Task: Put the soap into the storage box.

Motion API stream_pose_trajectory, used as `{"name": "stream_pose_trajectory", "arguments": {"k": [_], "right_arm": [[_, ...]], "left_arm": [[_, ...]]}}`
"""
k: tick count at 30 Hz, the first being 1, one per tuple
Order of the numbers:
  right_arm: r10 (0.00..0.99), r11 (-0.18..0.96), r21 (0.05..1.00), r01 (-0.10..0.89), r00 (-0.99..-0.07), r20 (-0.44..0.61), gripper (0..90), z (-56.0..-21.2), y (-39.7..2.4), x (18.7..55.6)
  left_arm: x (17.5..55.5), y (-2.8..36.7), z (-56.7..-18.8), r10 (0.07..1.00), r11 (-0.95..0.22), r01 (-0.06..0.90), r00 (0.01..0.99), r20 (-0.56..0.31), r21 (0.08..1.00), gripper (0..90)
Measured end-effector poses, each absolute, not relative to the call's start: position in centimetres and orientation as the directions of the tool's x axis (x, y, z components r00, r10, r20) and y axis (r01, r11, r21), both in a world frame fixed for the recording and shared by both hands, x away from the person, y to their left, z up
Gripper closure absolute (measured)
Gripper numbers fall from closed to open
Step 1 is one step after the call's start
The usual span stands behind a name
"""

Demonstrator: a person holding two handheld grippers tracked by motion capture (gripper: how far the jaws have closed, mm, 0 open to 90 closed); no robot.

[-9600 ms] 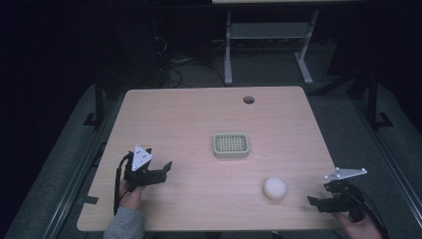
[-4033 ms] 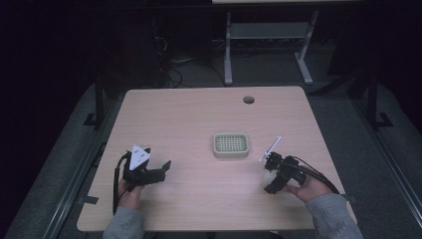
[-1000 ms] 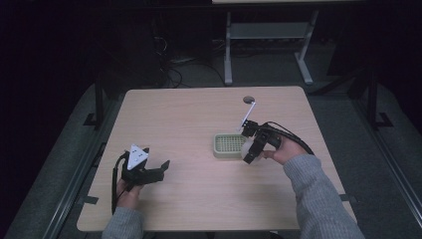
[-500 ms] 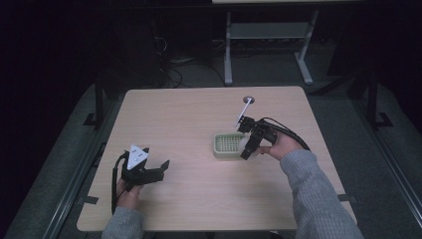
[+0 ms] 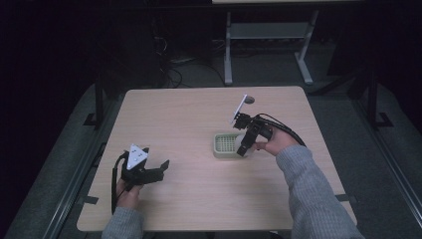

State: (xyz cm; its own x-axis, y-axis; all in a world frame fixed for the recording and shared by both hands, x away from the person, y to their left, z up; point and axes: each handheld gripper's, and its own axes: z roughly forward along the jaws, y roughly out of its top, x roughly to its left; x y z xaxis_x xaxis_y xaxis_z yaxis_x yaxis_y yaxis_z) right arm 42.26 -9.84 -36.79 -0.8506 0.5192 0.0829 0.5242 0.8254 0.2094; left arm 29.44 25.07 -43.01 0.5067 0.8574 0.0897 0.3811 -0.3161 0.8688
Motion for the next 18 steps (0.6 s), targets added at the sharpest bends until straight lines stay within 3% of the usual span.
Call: {"name": "stream_pose_trajectory", "arguments": {"k": [18], "right_arm": [[0.510,0.833,0.204,0.515,-0.856,0.078,23.4,-36.2,-8.3,43.8]], "left_arm": [[29.5,25.1,-43.0,0.861,-0.303,0.377,0.503,0.081,0.875,14.8]]}}
